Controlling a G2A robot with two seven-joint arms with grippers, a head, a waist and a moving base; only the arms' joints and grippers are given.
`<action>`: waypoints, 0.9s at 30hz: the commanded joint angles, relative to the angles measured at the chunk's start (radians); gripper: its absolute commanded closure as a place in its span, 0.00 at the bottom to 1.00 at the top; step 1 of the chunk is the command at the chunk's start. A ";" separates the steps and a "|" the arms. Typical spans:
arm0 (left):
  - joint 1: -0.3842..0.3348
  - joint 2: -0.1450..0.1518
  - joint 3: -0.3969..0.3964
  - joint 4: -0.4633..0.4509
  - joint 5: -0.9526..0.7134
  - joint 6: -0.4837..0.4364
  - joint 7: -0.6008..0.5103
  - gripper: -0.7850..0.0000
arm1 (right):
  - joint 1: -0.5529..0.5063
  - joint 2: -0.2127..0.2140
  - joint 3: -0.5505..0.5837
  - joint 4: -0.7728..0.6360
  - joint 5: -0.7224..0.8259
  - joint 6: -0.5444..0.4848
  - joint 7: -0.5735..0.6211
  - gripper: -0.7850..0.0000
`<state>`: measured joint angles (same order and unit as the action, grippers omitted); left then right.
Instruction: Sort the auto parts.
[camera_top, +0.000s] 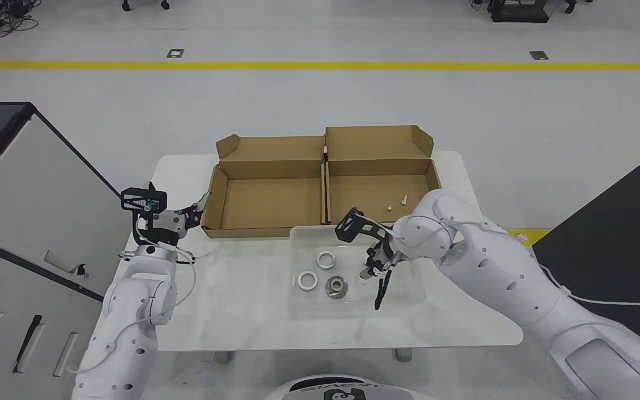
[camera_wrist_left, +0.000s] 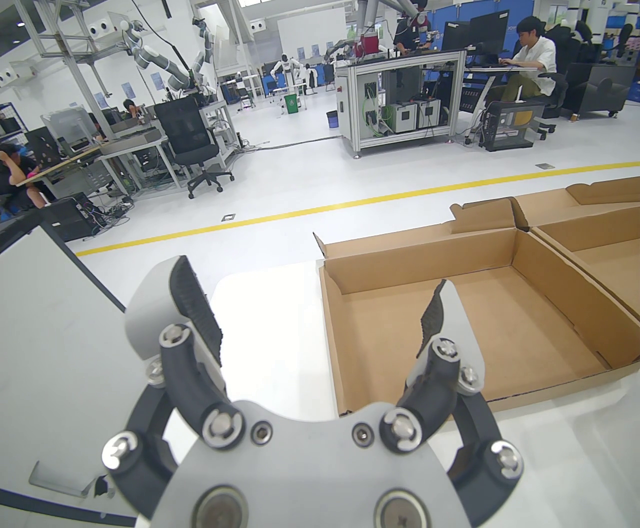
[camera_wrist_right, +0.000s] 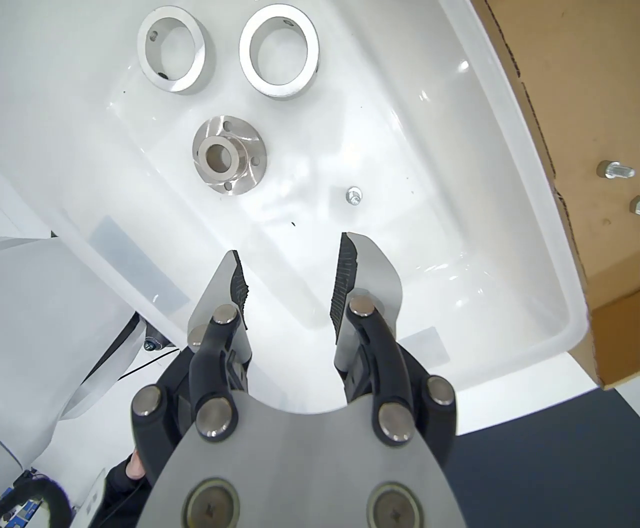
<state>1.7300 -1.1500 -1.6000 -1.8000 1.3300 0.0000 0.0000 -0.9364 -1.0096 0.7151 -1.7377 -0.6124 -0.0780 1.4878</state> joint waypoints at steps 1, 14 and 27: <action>0.000 0.000 0.000 0.000 0.000 0.000 0.000 0.00 | 0.017 -0.008 -0.016 0.029 0.003 -0.002 -0.005 0.52; 0.000 0.000 0.000 0.000 0.000 0.000 0.000 0.00 | 0.099 -0.065 -0.119 0.185 0.002 0.001 -0.042 0.55; 0.000 0.000 0.000 0.000 0.000 0.000 0.000 0.00 | 0.124 -0.099 -0.161 0.286 0.011 0.006 -0.063 0.58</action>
<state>1.7300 -1.1500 -1.6000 -1.8000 1.3300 0.0000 0.0000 -0.8134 -1.1075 0.5545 -1.4567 -0.6026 -0.0741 1.4267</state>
